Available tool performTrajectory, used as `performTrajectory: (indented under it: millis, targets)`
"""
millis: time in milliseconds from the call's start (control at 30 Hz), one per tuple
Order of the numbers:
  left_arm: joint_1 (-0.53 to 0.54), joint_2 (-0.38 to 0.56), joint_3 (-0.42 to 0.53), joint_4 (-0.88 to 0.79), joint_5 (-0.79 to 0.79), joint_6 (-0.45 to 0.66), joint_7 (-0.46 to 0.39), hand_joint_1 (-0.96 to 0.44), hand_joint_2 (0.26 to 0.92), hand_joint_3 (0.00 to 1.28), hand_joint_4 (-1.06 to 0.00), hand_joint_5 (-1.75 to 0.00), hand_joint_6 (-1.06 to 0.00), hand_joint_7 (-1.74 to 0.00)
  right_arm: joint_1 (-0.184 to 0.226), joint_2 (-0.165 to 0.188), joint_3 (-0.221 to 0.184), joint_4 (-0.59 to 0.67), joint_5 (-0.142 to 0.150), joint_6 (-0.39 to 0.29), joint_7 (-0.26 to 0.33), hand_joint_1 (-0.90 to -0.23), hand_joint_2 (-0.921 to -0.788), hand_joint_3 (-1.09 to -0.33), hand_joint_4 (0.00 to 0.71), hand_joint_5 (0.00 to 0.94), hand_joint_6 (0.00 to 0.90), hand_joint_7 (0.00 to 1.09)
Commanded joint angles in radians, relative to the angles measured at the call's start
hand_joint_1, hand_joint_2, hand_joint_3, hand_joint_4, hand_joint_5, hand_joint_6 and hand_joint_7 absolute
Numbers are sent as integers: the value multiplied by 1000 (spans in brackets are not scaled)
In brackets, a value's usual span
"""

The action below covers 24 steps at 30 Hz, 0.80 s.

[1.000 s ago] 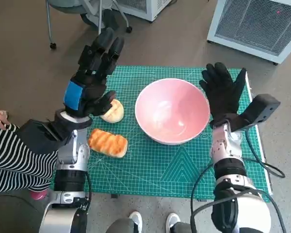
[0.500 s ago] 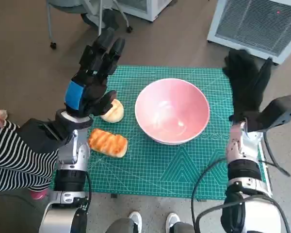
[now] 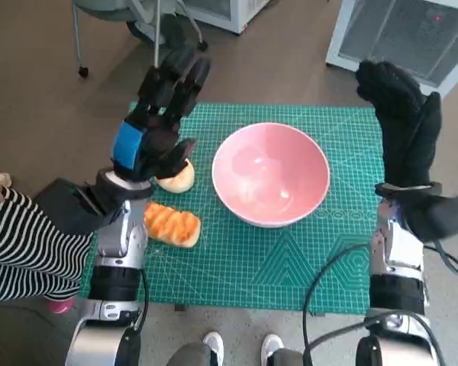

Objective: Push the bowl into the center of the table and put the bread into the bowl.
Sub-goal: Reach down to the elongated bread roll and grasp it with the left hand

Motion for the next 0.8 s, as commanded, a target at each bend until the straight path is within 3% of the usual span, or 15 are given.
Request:
performTrajectory:
  millis: [33, 500, 800]
  targets:
    - [-30, -4, -16, -45, -7, 27, -5, -697, 921, 390, -144, -9, 1, -499, 53, 16, 35, -102, 39, 66, 19, -780, -921, -673, 156, 8, 171, 244]
    - [-45, 5, -27, -74, -2, 48, -20, -686, 921, 395, -126, -1, 1, -501, 66, 29, 77, -174, 86, 158, 43, -779, -921, -648, 185, 16, 174, 261]
    - [-45, 23, -19, -68, 0, 42, -31, -687, 921, 387, -118, 0, 1, -500, 73, 30, 78, -189, 89, 176, 50, -785, -921, -634, 188, 12, 191, 285]
